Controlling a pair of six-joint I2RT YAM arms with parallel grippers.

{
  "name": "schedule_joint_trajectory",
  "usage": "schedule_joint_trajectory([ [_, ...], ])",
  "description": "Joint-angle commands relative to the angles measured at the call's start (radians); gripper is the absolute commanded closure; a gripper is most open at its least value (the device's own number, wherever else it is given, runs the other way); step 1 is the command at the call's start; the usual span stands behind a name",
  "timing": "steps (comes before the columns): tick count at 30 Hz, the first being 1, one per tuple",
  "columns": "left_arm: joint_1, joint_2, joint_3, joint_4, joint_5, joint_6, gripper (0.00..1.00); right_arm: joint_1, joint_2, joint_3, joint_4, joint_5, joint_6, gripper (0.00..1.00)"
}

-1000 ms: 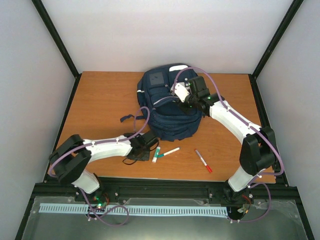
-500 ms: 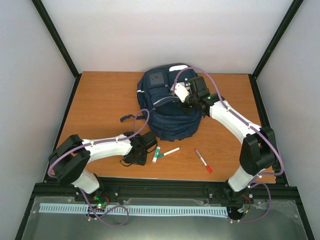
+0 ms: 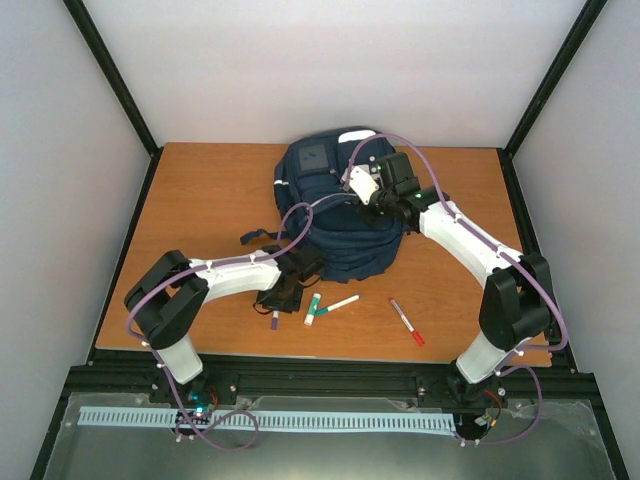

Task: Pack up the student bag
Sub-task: Pick up the stationery from the center of the board.

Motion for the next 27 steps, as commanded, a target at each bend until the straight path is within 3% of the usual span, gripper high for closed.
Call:
schedule_joint_trajectory([
  [1,0.008,0.026,0.001,-0.008,0.006,0.017,0.78,-0.009,-0.028,0.010,0.019,-0.022,0.026,0.97],
  [8,0.008,-0.046,0.010,-0.054,0.026,0.021,0.95,-0.013,-0.019,0.016,0.012,-0.020,0.026,0.97],
  [14,0.007,-0.221,0.065,-0.049,0.095,0.013,0.96,-0.018,-0.031,0.016,0.011,-0.020,0.031,0.97],
  [16,0.007,-0.282,0.076,0.035,0.168,0.009,0.96,-0.018,-0.030,0.016,0.009,-0.022,0.032,0.97],
  [21,0.007,-0.351,0.018,0.427,0.318,-0.125,0.99,-0.019,-0.032,0.023,0.008,-0.007,0.024,0.97],
  [24,0.007,-0.319,-0.011,0.640,0.350,-0.227,0.99,-0.019,-0.036,0.021,0.003,-0.010,0.024,0.97],
  [27,0.007,-0.244,0.027,0.734,0.383,-0.261,0.99,-0.021,-0.036,0.023,0.004,-0.009,0.025,0.97],
])
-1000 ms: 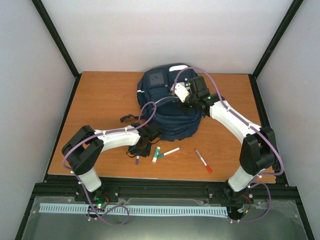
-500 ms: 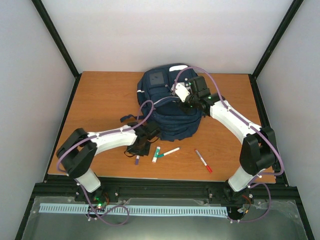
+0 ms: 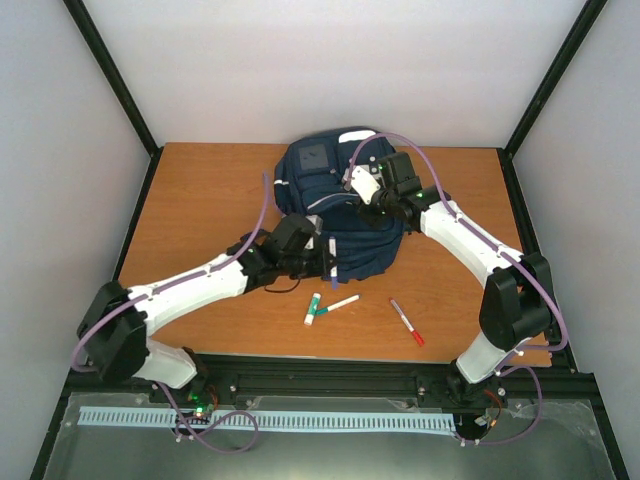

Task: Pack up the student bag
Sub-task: Pick up the stationery from the center of the board, then place the stationery in the student bag.

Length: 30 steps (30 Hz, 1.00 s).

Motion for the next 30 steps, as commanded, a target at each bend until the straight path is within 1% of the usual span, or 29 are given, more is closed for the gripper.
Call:
schedule_joint_trajectory([
  [1,0.006,0.110,0.036,0.288,0.087,-0.119,0.99,-0.010,-0.037,0.023,0.011,-0.003,0.027,0.97],
  [5,0.007,0.191,0.077,0.373,0.066,-0.177,0.99,-0.010,-0.039,0.024,0.010,-0.013,0.033,0.97],
  [8,0.011,0.230,0.084,0.451,0.016,-0.253,0.99,-0.010,-0.039,0.024,0.007,-0.017,0.036,0.97],
  [9,0.014,0.238,0.072,0.490,-0.007,-0.289,0.99,-0.010,-0.041,0.024,0.008,-0.017,0.036,0.97],
  [11,0.017,0.250,0.028,0.623,-0.067,-0.385,0.99,-0.010,-0.044,0.023,0.011,-0.017,0.039,0.97],
  [13,0.023,0.284,0.015,0.724,-0.091,-0.455,0.99,-0.010,-0.041,0.024,0.009,-0.018,0.037,0.97],
  [16,0.024,0.335,0.044,0.775,-0.151,-0.519,0.99,-0.010,-0.041,0.024,0.007,-0.020,0.037,0.97],
  [21,0.026,0.394,0.045,0.844,-0.292,-0.680,0.98,-0.011,-0.045,0.024,0.008,-0.028,0.039,0.97],
  [24,0.026,0.417,0.039,0.914,-0.381,-0.718,0.98,-0.010,-0.046,0.023,0.006,-0.031,0.039,0.97],
  [26,0.026,0.437,0.059,0.925,-0.424,-0.730,0.96,-0.010,-0.045,0.022,0.005,-0.032,0.040,0.97],
  [30,0.026,0.486,0.124,0.927,-0.459,-0.749,0.93,-0.011,-0.042,0.023,0.005,-0.040,0.037,0.97],
])
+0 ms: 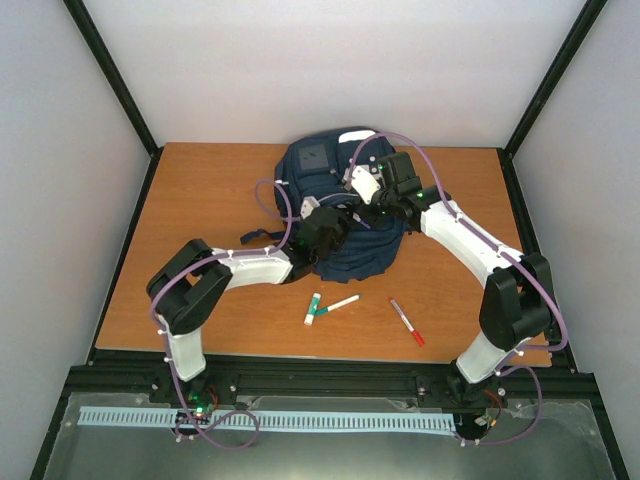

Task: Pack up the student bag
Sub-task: Place the stationery in the student bag.

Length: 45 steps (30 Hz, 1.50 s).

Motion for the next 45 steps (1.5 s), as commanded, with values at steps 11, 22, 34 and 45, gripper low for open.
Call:
schedule_joint_trajectory([
  [11,0.005,0.097,0.111,0.050,-0.191,-0.285,0.77,-0.009,-0.045,0.024,0.004,-0.035,0.031,0.97],
  [22,0.003,0.068,0.114,-0.013,-0.177,-0.287,0.51,-0.009,-0.051,0.023,0.003,-0.037,0.031,0.97],
  [34,-0.019,-0.079,0.087,-0.268,-0.063,-0.078,0.45,-0.009,-0.052,0.023,0.010,-0.018,0.040,0.97],
  [45,-0.018,-0.227,0.033,-0.525,0.215,0.409,0.39,-0.010,-0.050,0.020,0.008,-0.026,0.040,0.97],
])
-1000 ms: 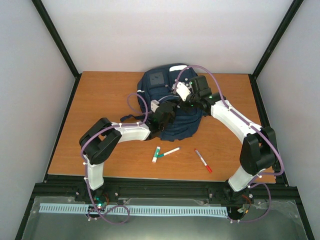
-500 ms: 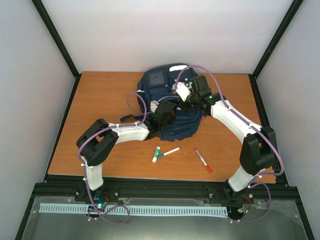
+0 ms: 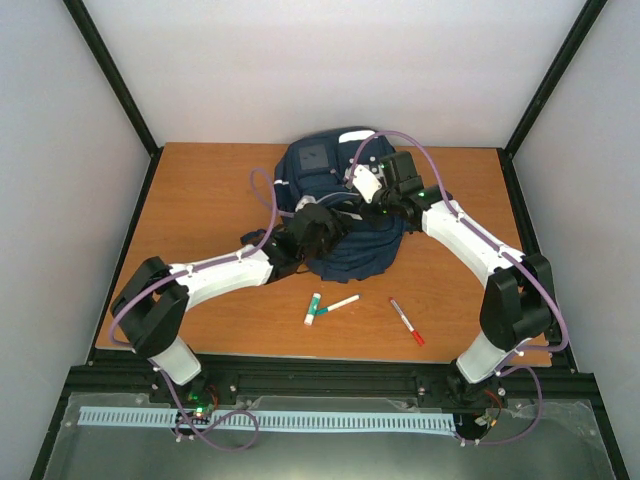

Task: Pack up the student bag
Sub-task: Place the stationery in the student bag, then pick up the stationery from the center of the board.

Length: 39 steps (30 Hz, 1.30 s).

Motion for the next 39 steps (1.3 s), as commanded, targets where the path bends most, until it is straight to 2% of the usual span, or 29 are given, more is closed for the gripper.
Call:
schedule_joint_trajectory([
  [1,0.001,-0.022,0.033,-0.221,0.194,0.363,0.38,-0.002,-0.047,0.017,0.009,-0.014,0.027,0.97],
  [4,0.001,0.021,0.101,-0.424,0.295,0.552,0.38,-0.002,-0.039,0.020,0.008,-0.014,0.031,0.97],
  [7,0.000,0.038,0.100,-0.550,0.310,0.656,0.40,-0.002,-0.035,0.021,0.007,-0.021,0.032,0.97],
  [13,-0.007,-0.016,-0.004,-0.666,0.219,0.726,0.40,-0.002,-0.031,0.021,0.006,-0.016,0.026,0.97],
  [19,-0.038,-0.045,-0.023,-0.810,0.115,0.771,0.42,-0.002,-0.023,0.023,0.005,-0.019,0.027,0.97],
  [26,-0.100,-0.067,-0.037,-0.859,0.098,0.766,0.40,-0.002,-0.019,0.024,0.000,-0.022,0.026,0.97],
  [33,-0.119,-0.057,-0.033,-0.876,0.089,0.746,0.46,-0.002,-0.025,0.024,-0.001,-0.025,0.026,0.97],
  [39,-0.134,-0.023,-0.012,-0.865,0.091,0.768,0.46,-0.003,-0.027,0.024,-0.002,-0.030,0.026,0.97],
])
